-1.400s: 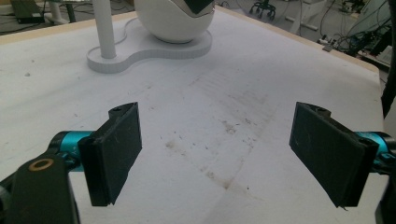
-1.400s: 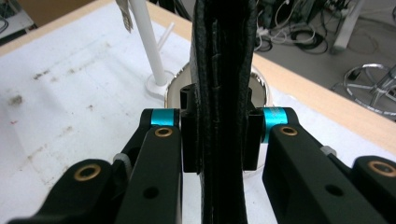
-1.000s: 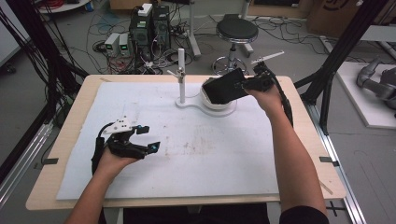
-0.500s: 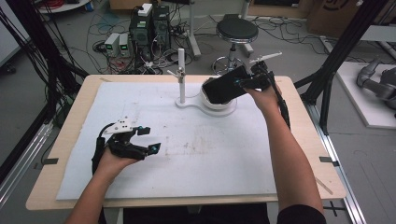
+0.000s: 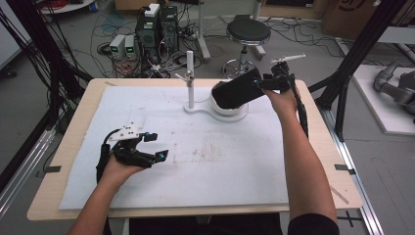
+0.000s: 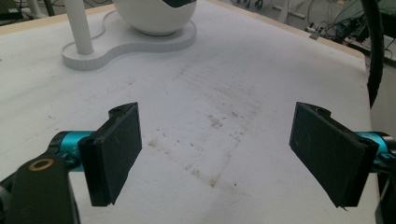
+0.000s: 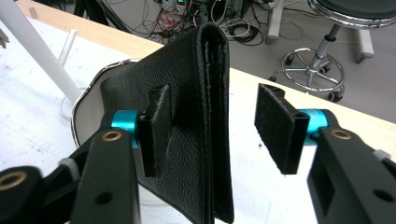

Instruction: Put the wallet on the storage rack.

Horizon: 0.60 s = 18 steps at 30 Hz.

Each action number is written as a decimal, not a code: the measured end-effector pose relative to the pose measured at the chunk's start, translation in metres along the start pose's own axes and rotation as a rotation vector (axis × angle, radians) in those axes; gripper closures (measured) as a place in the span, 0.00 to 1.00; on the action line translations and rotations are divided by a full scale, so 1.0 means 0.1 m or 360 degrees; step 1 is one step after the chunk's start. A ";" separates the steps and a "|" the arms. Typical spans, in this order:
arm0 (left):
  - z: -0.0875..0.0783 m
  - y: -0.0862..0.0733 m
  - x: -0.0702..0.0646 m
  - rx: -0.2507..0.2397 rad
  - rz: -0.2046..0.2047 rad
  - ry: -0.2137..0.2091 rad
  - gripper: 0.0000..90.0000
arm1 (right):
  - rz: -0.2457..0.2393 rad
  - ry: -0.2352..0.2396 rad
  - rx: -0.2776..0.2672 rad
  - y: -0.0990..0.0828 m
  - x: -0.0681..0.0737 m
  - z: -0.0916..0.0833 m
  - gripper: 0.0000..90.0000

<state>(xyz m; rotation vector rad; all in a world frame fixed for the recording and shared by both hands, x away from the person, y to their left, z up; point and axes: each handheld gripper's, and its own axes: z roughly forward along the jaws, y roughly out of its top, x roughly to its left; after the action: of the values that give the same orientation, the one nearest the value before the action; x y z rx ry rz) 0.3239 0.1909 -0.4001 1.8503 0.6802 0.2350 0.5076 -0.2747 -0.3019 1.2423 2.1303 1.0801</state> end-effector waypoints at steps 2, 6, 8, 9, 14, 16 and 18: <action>0.00 0.00 0.00 -0.0001 0.0001 0.0002 0.19 | -0.0007 -0.0002 -0.0011 0.00 0.02 -0.02 0.49; 0.00 -0.01 0.00 0.0020 0.0043 0.0021 0.19 | -0.0039 -0.0002 -0.0098 -0.01 0.07 -0.16 0.43; -0.01 0.00 -0.01 0.0017 0.0043 0.0032 0.19 | -0.0045 0.0007 -0.0108 -0.02 0.09 -0.24 0.39; -0.01 0.00 -0.01 0.0010 0.0040 0.0033 0.19 | -0.0044 0.0023 -0.0100 -0.02 0.10 -0.28 0.37; -0.04 0.03 0.00 0.0001 0.0041 0.0089 0.19 | -0.0059 0.0093 -0.0138 -0.03 0.15 -0.54 0.33; -0.05 0.05 0.00 0.0005 0.0057 0.0120 0.19 | -0.0108 0.0103 -0.0170 -0.07 0.19 -0.66 0.33; -0.07 0.06 0.01 -0.0002 0.0064 0.0132 0.19 | -0.0121 0.0123 -0.0201 -0.14 0.21 -0.77 0.33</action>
<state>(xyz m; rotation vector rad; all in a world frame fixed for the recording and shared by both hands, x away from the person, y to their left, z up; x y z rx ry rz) 0.3232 0.1955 -0.3917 1.8623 0.6997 0.3397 0.4360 -0.2920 -0.2671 1.0693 2.1113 1.2271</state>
